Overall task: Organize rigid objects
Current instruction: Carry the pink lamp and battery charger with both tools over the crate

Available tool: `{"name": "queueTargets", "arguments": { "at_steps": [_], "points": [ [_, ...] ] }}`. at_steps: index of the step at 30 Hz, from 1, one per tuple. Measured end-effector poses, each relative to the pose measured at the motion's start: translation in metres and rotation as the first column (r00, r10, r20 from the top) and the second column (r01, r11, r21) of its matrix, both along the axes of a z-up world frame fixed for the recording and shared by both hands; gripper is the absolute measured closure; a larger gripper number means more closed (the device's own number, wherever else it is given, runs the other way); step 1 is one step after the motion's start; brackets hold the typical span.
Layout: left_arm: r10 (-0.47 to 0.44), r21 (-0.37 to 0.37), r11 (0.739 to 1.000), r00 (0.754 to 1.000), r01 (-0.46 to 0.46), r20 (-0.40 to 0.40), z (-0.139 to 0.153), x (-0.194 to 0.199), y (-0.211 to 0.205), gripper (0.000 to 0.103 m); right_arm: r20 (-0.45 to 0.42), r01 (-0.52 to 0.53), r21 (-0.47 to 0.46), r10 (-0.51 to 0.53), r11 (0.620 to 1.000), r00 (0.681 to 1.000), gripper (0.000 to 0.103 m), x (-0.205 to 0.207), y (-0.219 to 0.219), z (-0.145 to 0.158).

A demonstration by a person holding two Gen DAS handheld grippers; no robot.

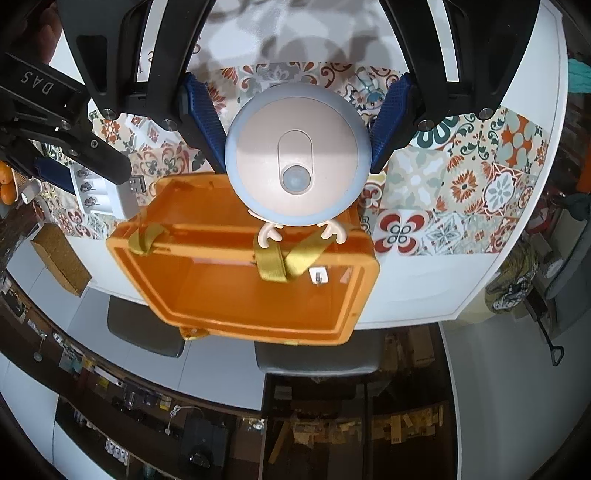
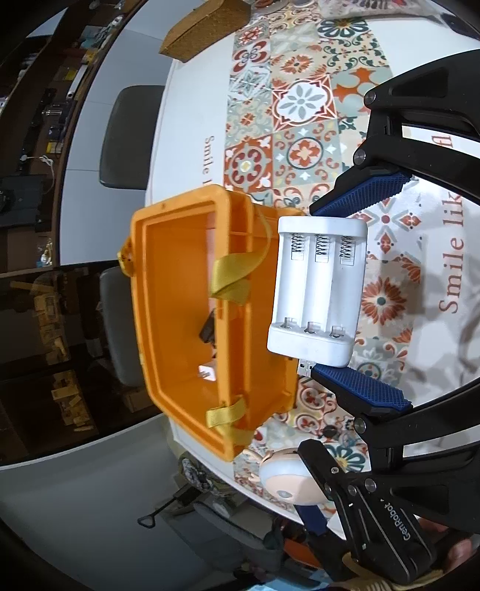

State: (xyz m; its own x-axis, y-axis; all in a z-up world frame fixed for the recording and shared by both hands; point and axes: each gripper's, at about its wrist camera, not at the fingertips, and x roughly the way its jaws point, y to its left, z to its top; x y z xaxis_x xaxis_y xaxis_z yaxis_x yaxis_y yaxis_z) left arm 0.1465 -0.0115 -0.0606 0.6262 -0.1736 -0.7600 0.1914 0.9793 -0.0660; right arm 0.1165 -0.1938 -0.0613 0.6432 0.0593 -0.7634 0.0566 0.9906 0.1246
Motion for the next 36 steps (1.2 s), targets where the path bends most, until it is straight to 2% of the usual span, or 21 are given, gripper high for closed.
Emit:
{"name": "queueTargets", "arguments": {
  "at_steps": [13,28,36],
  "points": [
    [-0.021,0.0,1.0,0.996,0.021,0.09,0.034,0.005,-0.002,0.029,0.073,-0.001,0.005,0.0,1.0,0.997,0.024,0.004,0.0,0.028],
    [-0.036,-0.005,0.999,0.991,0.037,0.126,0.059,0.027,-0.005,0.029,0.129,0.007,-0.001,-0.006,1.0,0.992,0.024,0.023,0.0,0.053],
    [-0.042,0.014,0.999,0.99,0.04,0.131,0.067,0.044,-0.008,0.029,0.122,0.018,-0.01,-0.017,1.0,0.992,0.024,0.042,-0.004,0.061]
  ]
}}
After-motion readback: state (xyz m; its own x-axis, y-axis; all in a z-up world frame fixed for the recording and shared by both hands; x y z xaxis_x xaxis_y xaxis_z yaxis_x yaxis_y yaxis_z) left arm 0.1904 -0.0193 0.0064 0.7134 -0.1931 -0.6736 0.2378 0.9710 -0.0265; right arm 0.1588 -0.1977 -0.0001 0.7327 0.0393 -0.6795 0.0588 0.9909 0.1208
